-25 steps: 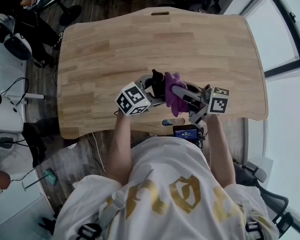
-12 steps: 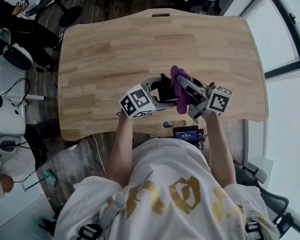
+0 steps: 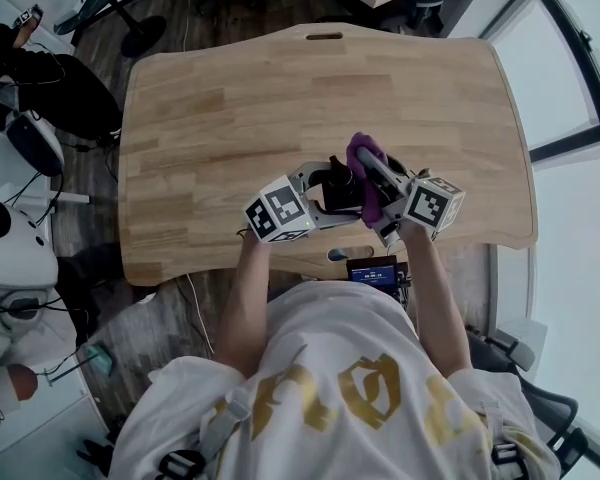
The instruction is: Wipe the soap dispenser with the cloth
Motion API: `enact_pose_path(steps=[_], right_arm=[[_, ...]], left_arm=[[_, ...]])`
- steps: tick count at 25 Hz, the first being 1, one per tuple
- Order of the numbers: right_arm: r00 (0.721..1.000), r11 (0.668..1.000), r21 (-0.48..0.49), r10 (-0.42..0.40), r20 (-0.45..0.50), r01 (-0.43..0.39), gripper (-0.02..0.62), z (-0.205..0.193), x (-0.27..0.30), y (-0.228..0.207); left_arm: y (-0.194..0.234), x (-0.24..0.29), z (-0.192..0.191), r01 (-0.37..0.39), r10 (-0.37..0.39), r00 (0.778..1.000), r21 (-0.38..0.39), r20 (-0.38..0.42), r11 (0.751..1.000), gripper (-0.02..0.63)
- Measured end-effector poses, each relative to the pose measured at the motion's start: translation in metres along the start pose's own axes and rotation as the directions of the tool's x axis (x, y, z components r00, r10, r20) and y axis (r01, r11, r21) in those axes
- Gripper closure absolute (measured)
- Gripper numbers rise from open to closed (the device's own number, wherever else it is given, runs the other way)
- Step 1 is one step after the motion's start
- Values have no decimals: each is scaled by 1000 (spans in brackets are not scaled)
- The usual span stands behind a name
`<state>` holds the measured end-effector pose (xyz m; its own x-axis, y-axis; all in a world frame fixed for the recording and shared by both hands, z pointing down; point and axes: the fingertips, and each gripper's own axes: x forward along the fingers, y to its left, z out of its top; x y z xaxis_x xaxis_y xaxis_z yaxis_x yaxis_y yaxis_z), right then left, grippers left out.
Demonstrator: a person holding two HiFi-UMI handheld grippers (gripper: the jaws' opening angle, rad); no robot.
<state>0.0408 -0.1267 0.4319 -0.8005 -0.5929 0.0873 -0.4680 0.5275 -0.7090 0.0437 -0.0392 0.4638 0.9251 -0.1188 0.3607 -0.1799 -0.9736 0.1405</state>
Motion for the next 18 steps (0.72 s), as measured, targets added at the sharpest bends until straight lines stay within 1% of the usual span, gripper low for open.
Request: enact_pose_path(steps=[5,8,10,14,18], right_arm=[[1000,999,38,21,6,-21,543,-4,-2,3],[999,998,57,32,9,-33,543,-9,-6,5],[999,997,64,43,3,-43,543,-13,-5,7],[995,990,95,101,-12,-100,543,-21,-1,17],[987,985,86,154,-43,-150,543,-31,2,31]], left_arm=[[4,-6,1,-14,15,1000,-18,27,1000,248],[8,-11,3,-30,32,998,-44,55,999,249],[13,-15,0,-43,47,997,-57,59,997,247],[26,-26,-5,-95,101,993,-89,64,991,249],[39,-39,-11,-145,153,986,-123,62,982,249]])
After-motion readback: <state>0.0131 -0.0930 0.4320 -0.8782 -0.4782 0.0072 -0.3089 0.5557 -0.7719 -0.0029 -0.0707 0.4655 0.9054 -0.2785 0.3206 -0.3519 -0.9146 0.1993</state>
